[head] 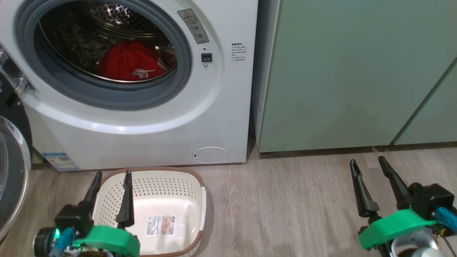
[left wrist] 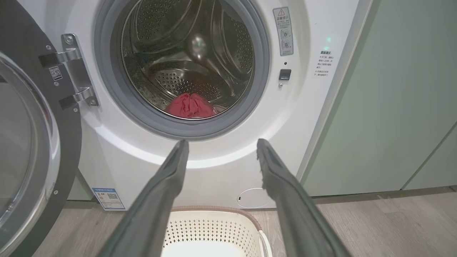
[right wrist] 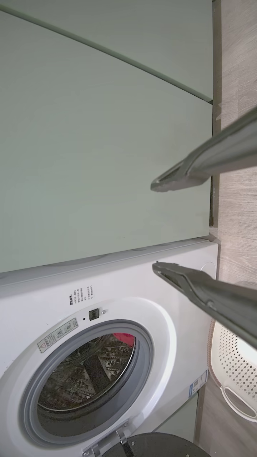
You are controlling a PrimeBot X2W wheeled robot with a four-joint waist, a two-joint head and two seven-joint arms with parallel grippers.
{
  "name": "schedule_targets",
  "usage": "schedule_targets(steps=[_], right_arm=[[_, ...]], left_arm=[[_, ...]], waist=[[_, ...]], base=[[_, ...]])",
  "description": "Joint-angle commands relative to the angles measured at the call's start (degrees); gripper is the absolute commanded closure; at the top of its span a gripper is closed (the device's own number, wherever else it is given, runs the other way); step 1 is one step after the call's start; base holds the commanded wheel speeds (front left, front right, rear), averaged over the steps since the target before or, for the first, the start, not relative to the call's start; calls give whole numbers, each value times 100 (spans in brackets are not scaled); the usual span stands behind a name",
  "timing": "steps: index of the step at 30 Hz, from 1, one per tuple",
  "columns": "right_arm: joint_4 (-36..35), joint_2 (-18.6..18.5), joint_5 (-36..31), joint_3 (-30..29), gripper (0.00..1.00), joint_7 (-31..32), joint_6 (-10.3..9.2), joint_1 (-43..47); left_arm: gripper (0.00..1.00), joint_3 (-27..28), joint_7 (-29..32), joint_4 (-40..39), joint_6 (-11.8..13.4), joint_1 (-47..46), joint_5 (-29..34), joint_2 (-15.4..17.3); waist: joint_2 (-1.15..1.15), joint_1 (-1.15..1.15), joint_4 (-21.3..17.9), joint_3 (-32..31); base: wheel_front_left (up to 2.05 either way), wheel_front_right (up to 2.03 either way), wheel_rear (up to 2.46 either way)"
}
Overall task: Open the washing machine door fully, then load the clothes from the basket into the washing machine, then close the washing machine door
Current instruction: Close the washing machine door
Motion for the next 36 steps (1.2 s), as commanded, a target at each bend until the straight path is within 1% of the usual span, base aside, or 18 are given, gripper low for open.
schedule_targets(steps=[1, 13, 24, 30, 36], right_arm=[[-231, -28, -26, 115, 0, 4, 0, -155], [-220, -28, 8, 111, 0, -18, 0, -174], [-185, -28, 46, 127, 0, -50, 0, -191], [-189, -28, 53, 120, 0, -57, 0, -189], [-188, -28, 62, 108, 0, -65, 0, -194]], left_arm=[[0, 170, -9, -155, 30, -229, 59, 108], [0, 121, 44, -135, 79, -237, 49, 140], [0, 106, -14, 7, 64, -317, 20, 197], [0, 103, -38, 20, 59, -330, -9, 214], [0, 89, -48, 43, 43, -353, -39, 240]], waist=[[0, 1, -5, 3], [0, 1, -17, -20], [0, 1, -26, -12], [0, 1, -26, -7], [0, 1, -25, -2]], base=[[0, 0, 0], [0, 0, 0], [0, 0, 0], [-81, 81, 0], [-164, 164, 0]])
